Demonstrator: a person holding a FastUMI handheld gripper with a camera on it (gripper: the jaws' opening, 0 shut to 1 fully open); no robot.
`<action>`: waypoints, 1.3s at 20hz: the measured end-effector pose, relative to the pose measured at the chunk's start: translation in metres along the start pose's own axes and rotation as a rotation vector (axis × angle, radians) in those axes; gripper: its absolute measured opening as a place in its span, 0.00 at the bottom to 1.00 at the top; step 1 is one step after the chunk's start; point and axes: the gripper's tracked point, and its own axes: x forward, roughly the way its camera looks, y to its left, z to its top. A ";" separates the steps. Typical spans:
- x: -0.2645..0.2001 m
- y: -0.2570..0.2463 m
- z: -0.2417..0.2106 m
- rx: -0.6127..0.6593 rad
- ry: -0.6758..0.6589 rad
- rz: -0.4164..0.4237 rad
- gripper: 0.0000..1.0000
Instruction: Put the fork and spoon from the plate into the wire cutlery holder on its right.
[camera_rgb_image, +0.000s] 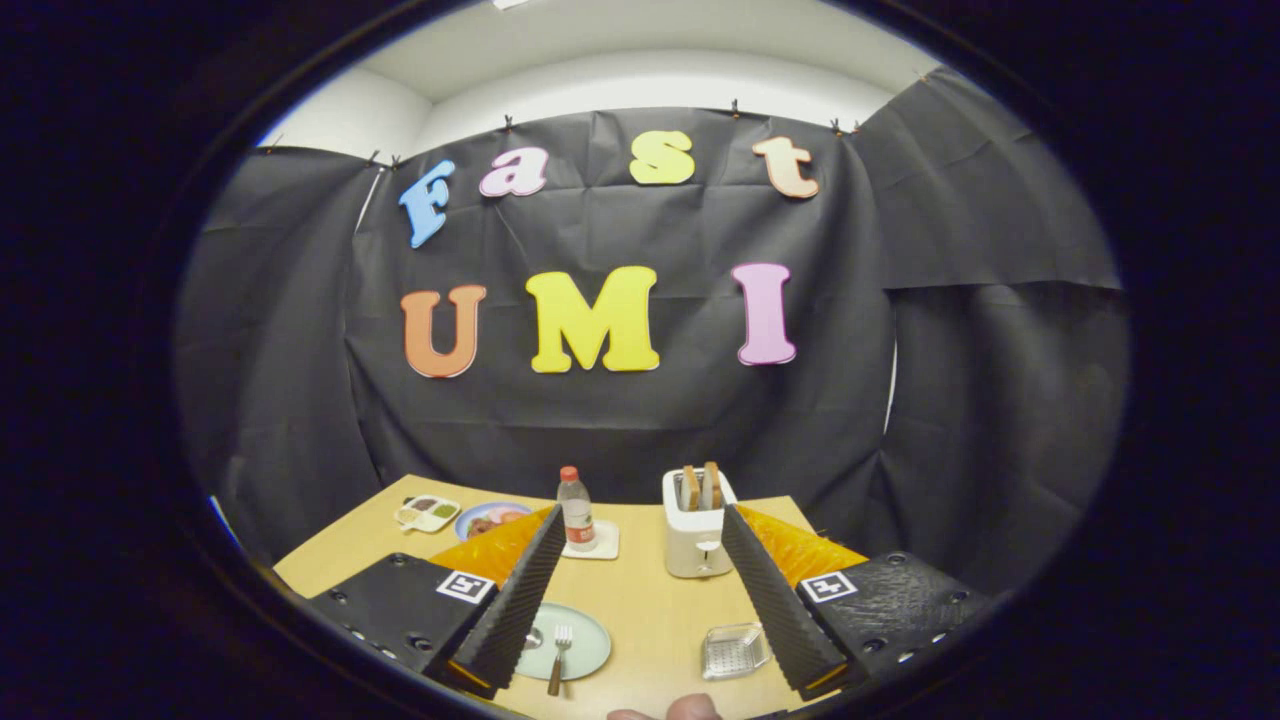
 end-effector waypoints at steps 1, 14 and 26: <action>0.002 0.008 -0.008 -0.009 0.017 0.014 0.95; 0.042 0.087 -0.221 -0.072 0.431 0.105 0.95; 0.081 0.108 -0.340 -0.103 0.731 0.107 0.74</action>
